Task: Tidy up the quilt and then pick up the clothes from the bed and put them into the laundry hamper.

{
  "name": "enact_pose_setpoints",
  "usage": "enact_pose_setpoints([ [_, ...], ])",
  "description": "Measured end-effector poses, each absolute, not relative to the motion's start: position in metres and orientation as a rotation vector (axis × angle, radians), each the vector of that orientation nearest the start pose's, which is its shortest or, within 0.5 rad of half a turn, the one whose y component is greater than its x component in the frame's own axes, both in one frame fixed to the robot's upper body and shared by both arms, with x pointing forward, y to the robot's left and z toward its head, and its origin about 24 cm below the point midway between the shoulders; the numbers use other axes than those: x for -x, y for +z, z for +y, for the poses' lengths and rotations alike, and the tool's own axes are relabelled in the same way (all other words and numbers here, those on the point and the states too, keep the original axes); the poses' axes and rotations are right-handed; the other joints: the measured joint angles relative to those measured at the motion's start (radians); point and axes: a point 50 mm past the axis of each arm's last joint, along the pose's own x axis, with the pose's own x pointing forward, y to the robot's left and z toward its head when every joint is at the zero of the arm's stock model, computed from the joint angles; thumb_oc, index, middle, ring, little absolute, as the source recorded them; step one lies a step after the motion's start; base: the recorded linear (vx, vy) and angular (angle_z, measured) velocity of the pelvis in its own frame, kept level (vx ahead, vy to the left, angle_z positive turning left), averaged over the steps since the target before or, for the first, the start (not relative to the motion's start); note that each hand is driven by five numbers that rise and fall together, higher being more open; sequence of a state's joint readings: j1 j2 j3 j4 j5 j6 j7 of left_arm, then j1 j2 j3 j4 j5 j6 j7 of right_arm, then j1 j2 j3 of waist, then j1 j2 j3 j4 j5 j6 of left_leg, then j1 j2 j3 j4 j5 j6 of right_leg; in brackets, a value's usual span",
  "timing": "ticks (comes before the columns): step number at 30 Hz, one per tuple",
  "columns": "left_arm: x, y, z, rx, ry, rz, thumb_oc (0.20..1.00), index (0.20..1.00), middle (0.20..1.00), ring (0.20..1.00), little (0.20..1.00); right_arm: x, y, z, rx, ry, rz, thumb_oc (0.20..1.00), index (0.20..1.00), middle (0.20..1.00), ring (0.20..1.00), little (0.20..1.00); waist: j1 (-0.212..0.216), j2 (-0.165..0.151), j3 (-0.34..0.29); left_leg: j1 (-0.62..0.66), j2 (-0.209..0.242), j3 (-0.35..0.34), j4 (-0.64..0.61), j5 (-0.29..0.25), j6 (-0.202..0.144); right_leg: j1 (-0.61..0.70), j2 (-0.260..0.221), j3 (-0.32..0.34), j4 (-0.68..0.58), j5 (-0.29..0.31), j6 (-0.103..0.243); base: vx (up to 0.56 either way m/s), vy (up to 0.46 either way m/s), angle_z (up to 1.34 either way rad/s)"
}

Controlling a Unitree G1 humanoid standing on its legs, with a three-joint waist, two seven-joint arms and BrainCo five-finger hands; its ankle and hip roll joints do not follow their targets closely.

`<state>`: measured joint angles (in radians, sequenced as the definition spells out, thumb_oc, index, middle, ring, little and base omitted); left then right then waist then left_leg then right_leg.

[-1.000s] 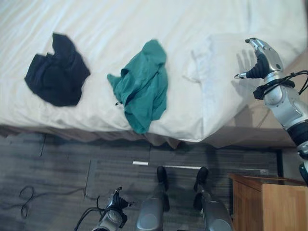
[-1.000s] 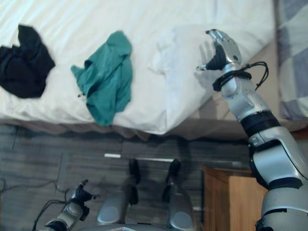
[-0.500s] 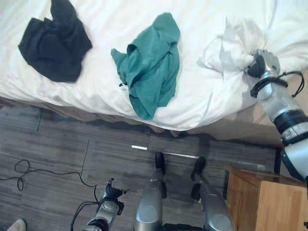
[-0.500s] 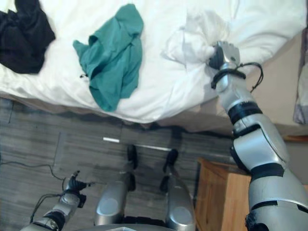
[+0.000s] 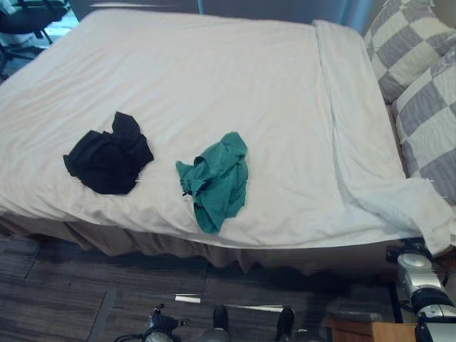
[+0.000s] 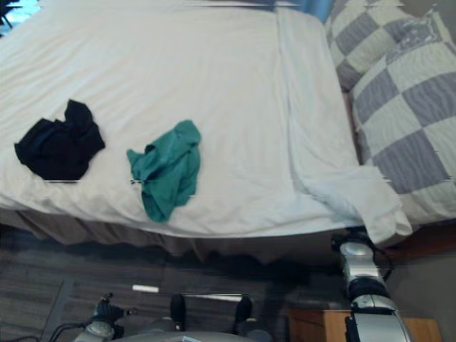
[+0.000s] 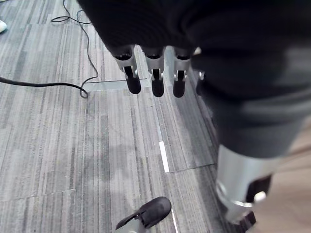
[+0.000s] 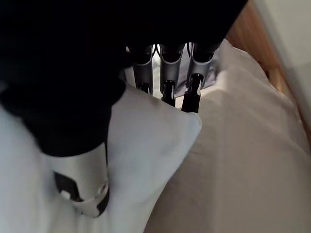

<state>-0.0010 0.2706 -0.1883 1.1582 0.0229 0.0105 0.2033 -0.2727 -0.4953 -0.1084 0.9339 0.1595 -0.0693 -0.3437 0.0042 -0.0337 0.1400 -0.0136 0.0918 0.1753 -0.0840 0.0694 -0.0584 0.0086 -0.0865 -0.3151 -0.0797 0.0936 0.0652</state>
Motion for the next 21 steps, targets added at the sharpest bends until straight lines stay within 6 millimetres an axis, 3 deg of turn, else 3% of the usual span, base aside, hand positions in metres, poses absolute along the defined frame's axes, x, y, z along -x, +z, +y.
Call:
enact_pose_setpoints([
  [2, -0.102, -0.153, 0.247, -0.485, 0.15, 1.159, 1.0, 1.0, 1.0, 1.0, 1.0, -0.223, -0.04, -0.348, 0.304, -0.727, 0.58, 1.0, 1.0, 1.0, 1.0, 1.0, -0.004, -0.005, -0.004, 0.001, -0.003, 0.005, 0.004, 0.001, 0.001, -0.003, -0.001, 0.012, 0.0, 0.001, 0.0, 0.06, 0.056, -0.06],
  [4, -0.097, -0.154, 0.248, -0.485, 0.152, 1.178, 1.0, 1.0, 1.0, 1.0, 1.0, -0.19, -0.055, -0.362, 0.217, -0.844, 0.674, 1.0, 1.0, 1.0, 1.0, 1.0, -0.013, -0.011, -0.008, 0.002, -0.006, 0.006, 0.003, 0.0, 0.001, -0.003, -0.005, 0.023, 0.0, 0.0, 0.0, 0.02, 0.035, -0.08],
  [6, -0.085, -0.157, 0.25, -0.487, 0.157, 1.22, 1.0, 1.0, 1.0, 1.0, 1.0, -0.156, -0.065, -0.373, 0.142, -0.979, 0.736, 1.0, 1.0, 1.0, 1.0, 1.0, -0.056, -0.019, -0.014, 0.003, -0.006, 0.015, 0.003, -0.002, 0.004, -0.008, -0.005, 0.035, 0.0, 0.0, 0.0, 0.03, 0.056, -0.16],
  [10, -0.075, -0.16, 0.248, -0.456, 0.18, 1.252, 1.0, 1.0, 1.0, 1.0, 1.0, -0.136, -0.038, -0.399, 0.199, -1.117, 0.618, 1.0, 1.0, 1.0, 1.0, 1.0, -0.088, -0.019, -0.015, 0.015, -0.003, 0.041, -0.003, -0.024, -0.003, -0.008, -0.003, 0.069, 0.0, -0.002, 0.008, 0.01, 0.023, -0.28],
  [11, -0.075, -0.16, 0.247, -0.448, 0.189, 1.251, 1.0, 1.0, 1.0, 1.0, 1.0, -0.135, -0.028, -0.404, 0.233, -1.127, 0.576, 0.862, 0.862, 0.862, 0.862, 0.862, -0.089, -0.017, -0.016, 0.016, -0.003, 0.044, -0.003, -0.026, 0.001, -0.01, -0.003, 0.074, 0.0, -0.001, 0.009, 0.0, 0.009, -0.16],
  [12, -0.075, -0.16, 0.247, -0.447, 0.187, 1.249, 1.0, 1.0, 1.0, 1.0, 1.0, -0.135, -0.019, -0.409, 0.271, -1.138, 0.537, 0.2, 0.2, 0.2, 0.2, 0.2, -0.09, -0.018, -0.017, 0.015, -0.002, 0.046, -0.003, -0.026, 0.001, -0.012, -0.002, 0.076, 0.0, 0.001, 0.012, 0.0, -0.001, -0.07],
  [13, -0.075, -0.16, 0.246, -0.444, 0.186, 1.248, 1.0, 1.0, 1.0, 1.0, 1.0, -0.138, -0.012, -0.411, 0.287, -1.143, 0.514, 0.2, 0.2, 0.2, 0.2, 0.2, -0.09, -0.019, -0.017, 0.013, -0.001, 0.047, -0.003, -0.026, 0.001, -0.015, -0.001, 0.079, 0.0, 0.002, 0.014, 0.0, -0.006, -0.12],
  [15, -0.071, -0.162, 0.241, -0.416, 0.197, 1.261, 1.0, 1.0, 1.0, 1.0, 1.0, -0.175, 0.038, -0.406, 0.39, -1.042, 0.278, 0.2, 0.2, 0.2, 0.2, 0.2, -0.089, -0.016, -0.019, -0.004, -0.002, 0.06, -0.003, -0.026, 0.001, -0.04, -0.002, 0.093, 0.0, 0.007, 0.019, -0.01, -0.022, -0.11],
  [17, -0.063, -0.163, 0.244, -0.417, 0.208, 1.291, 1.0, 1.0, 1.0, 1.0, 1.0, -0.21, 0.075, -0.401, 0.505, -0.949, 0.127, 0.2, 0.2, 0.2, 0.2, 0.2, -0.079, -0.03, -0.026, -0.011, 0.0, 0.057, -0.003, -0.024, 0.003, -0.042, -0.001, 0.09, 0.0, 0.011, 0.022, -0.12, -0.067, 0.09],
  [18, -0.058, -0.163, 0.246, -0.424, 0.211, 1.302, 1.0, 1.0, 1.0, 1.0, 1.0, -0.252, 0.116, -0.384, 0.578, -0.853, -0.028, 0.2, 0.2, 0.2, 0.2, 0.2, -0.057, -0.026, -0.023, -0.044, 0.0, 0.056, -0.001, -0.005, 0.013, -0.074, -0.002, 0.085, 0.002, 0.018, 0.025, -0.27, -0.083, 0.19],
  [20, -0.081, -0.158, 0.246, -0.468, 0.165, 1.228, 1.0, 1.0, 1.0, 1.0, 1.0, -0.311, 0.172, -0.34, 0.528, -0.723, -0.255, 0.2, 0.2, 0.2, 0.2, 0.2, -0.044, -0.017, 0.036, -0.125, -0.002, 0.04, 0.026, 0.045, 0.022, -0.153, -0.006, 0.077, 0.025, 0.032, 0.03, -0.26, -0.063, 0.21],
  [21, -0.114, -0.151, 0.241, -0.48, 0.134, 1.129, 1.0, 1.0, 1.0, 1.0, 1.0, -0.336, 0.206, -0.314, 0.485, -0.656, -0.37, 0.2, 0.2, 0.2, 0.2, 0.2, -0.023, -0.005, 0.111, -0.16, 0.001, 0.035, 0.04, 0.055, 0.021, -0.186, -0.007, 0.077, 0.037, 0.036, 0.026, -0.24, -0.053, 0.28],
])
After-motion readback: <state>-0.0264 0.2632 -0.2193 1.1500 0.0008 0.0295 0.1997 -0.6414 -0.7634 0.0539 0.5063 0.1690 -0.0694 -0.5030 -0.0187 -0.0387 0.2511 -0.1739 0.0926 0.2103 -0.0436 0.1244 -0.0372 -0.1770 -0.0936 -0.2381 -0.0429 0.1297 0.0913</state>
